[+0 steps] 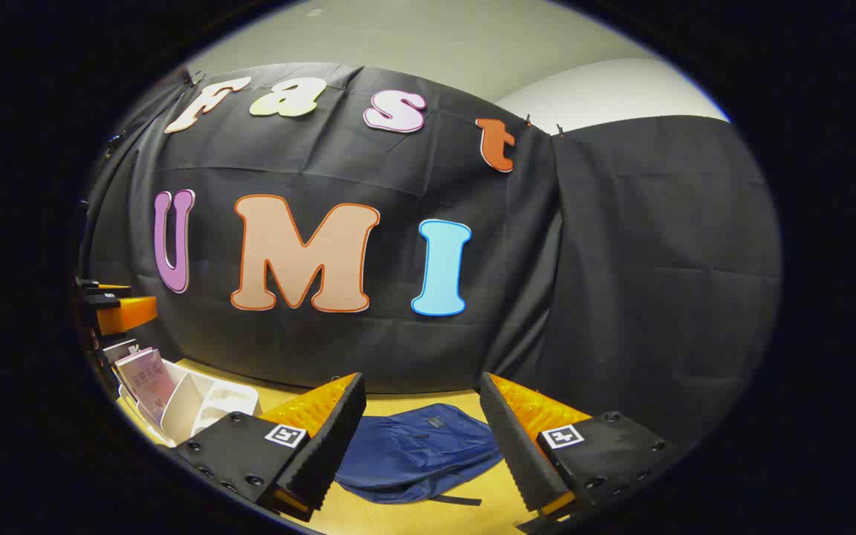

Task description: Open the schoolbag, grab two books from the bookshelf and put them into the schoolbag.

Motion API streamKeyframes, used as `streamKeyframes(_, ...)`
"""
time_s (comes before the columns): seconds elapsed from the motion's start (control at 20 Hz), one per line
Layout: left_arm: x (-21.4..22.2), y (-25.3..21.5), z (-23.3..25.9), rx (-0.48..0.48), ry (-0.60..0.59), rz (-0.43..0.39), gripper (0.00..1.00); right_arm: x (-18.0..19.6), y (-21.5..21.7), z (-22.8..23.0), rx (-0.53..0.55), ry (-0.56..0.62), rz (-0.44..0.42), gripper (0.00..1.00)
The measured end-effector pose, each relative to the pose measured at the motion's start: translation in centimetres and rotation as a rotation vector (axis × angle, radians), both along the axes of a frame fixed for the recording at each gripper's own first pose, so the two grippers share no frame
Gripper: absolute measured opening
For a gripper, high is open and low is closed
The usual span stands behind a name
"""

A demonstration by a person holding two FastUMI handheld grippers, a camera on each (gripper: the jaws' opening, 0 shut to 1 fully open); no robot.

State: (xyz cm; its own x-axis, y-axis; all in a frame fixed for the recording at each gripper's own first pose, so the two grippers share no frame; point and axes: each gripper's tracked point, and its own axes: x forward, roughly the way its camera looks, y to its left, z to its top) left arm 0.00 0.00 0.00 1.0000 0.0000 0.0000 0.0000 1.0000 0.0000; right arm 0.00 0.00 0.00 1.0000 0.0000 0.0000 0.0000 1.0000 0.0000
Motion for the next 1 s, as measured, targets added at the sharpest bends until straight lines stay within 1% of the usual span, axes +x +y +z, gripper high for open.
streamKeyframes(0.1,0.4,-0.9,0.0,-0.013,-0.002,-0.008,0.94,-0.1,-0.6,0.1,0.007,0.000,-0.010,1.00)
streamKeyframes(0.2,0.3,-1.4,-0.2,-0.028,0.002,-0.015,0.92,-0.1,-1.6,-0.4,-0.002,0.013,-0.036,1.00)
streamKeyframes(0.25,0.3,-1.5,-0.2,-0.031,0.008,-0.016,0.94,0.0,-1.8,-0.7,-0.006,0.024,-0.043,1.00)
streamKeyframes(0.3,0.3,-1.5,-0.4,-0.033,0.013,-0.016,0.92,0.0,-1.9,-0.9,-0.006,0.030,-0.047,0.99)
streamKeyframes(0.35,0.3,-1.5,-0.5,-0.037,0.016,-0.014,0.94,0.0,-2.0,-0.9,-0.004,0.034,-0.049,1.00)
streamKeyframes(0.45,0.1,-1.4,-1.1,-0.057,0.033,-0.015,0.92,0.0,-2.3,-1.0,-0.007,0.034,-0.054,0.99)
streamKeyframes(0.55,-0.2,-1.0,-1.9,-0.085,0.060,-0.010,0.94,-0.1,-2.4,-0.9,-0.016,0.029,-0.059,1.00)
streamKeyframes(0.6,-0.3,-0.6,-2.1,-0.099,0.066,-0.003,0.94,-0.2,-2.6,-0.9,-0.021,0.026,-0.063,0.99)
streamKeyframes(0.7,-0.5,0.1,-2.4,-0.118,0.075,0.016,0.94,-0.3,-2.7,-0.8,-0.022,0.028,-0.066,1.00)
streamKeyframes(0.75,-0.7,0.7,-2.6,-0.120,0.079,0.028,0.92,-0.4,-2.6,-0.8,-0.020,0.028,-0.067,1.00)
streamKeyframes(0.8,-0.9,1.2,-2.7,-0.116,0.082,0.039,0.92,-0.4,-2.8,-0.9,-0.020,0.029,-0.068,0.99)
streamKeyframes(0.85,-1.0,1.8,-2.9,-0.112,0.085,0.053,0.94,-0.3,-2.8,-1.0,-0.022,0.030,-0.069,0.99)
streamKeyframes(1.0,-1.6,3.2,-3.0,-0.099,0.087,0.082,0.95,-0.4,-2.9,-1.2,-0.036,0.030,-0.069,0.99)
